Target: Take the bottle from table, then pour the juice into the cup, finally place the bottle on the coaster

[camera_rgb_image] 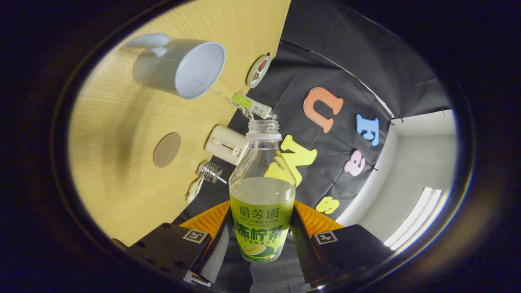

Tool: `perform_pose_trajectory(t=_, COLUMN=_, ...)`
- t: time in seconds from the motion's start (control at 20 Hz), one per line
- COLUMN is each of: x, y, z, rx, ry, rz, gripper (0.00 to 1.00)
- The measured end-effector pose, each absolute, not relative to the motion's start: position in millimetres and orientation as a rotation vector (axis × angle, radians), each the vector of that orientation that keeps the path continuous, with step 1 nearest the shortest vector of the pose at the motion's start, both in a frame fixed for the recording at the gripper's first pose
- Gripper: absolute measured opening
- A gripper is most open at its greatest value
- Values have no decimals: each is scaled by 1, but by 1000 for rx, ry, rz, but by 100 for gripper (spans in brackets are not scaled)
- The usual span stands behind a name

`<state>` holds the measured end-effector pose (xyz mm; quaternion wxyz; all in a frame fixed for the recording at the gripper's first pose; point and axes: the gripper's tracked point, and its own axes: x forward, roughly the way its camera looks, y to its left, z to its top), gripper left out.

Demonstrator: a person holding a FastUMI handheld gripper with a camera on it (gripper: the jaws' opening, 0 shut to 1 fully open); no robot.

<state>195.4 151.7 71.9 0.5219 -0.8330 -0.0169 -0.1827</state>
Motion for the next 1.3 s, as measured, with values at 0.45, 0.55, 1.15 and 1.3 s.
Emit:
perform_pose_trajectory(t=0.45, x=186, y=165, z=91, rx=-2047, ry=-99, rz=-470, gripper=80)
perform_pose_trajectory(t=0.55, x=184, y=167, z=96, rx=-2056, ry=-109, rz=-479, gripper=80)
perform_pose_trajectory(t=1.15, x=178, y=179, z=118, rx=-2141, ry=-161, rz=-516, gripper=80)
perform_pose_trajectory(t=1.3, x=179, y=181, z=121, rx=-2174, ry=-164, rz=-520, gripper=80)
